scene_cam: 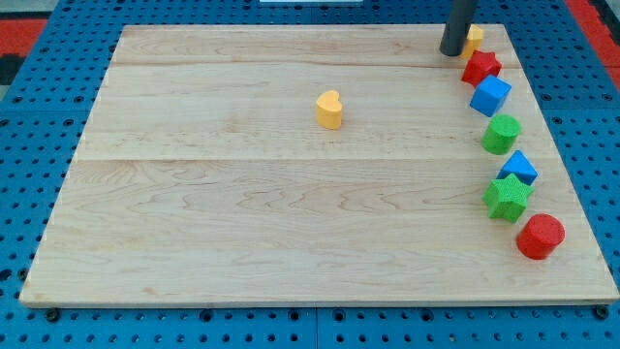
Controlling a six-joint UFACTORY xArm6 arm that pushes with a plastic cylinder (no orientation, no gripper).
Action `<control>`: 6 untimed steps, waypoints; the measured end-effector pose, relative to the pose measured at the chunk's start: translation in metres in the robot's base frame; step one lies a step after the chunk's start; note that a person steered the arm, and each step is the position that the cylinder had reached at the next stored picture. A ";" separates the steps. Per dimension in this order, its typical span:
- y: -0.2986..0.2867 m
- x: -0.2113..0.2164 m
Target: Move your arm to the bottom left of the red circle
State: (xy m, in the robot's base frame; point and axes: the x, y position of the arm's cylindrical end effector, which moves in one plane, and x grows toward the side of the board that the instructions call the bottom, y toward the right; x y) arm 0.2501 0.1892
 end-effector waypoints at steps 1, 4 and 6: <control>-0.039 0.024; -0.035 0.219; -0.042 0.367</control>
